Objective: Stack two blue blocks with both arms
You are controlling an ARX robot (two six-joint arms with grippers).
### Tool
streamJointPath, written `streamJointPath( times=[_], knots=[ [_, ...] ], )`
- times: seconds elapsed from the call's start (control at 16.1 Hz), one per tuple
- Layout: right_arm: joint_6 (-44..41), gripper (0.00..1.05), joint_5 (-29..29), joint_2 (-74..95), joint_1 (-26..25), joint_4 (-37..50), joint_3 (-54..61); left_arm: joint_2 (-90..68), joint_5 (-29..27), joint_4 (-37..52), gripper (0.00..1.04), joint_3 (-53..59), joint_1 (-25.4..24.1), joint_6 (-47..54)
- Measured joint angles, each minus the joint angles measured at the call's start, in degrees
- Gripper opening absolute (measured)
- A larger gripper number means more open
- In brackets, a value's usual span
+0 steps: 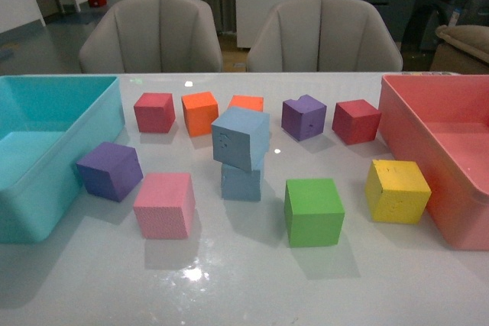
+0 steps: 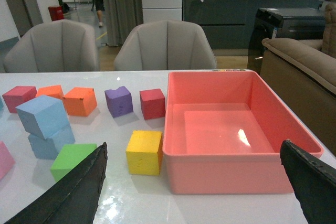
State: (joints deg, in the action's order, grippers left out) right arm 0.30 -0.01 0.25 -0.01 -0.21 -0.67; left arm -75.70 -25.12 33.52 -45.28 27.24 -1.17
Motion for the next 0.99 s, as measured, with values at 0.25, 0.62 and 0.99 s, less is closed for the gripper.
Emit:
streamJointPath(
  times=[0.25,0.62,0.99],
  knots=[
    [0.0,0.98,0.0,0.0,0.0,0.0,0.0,10.8,5.9,4.3,0.28,19.4,-8.3,0.2],
    [0.0,0.98,0.0,0.0,0.0,0.0,0.0,24.0,14.2,5.0,0.02,33.0,-16.6,0.3],
    [0.0,0.98,0.0,0.0,0.0,0.0,0.0,36.7,19.7,-0.3,0.02,40.0,-21.9,0.3]
  ],
)
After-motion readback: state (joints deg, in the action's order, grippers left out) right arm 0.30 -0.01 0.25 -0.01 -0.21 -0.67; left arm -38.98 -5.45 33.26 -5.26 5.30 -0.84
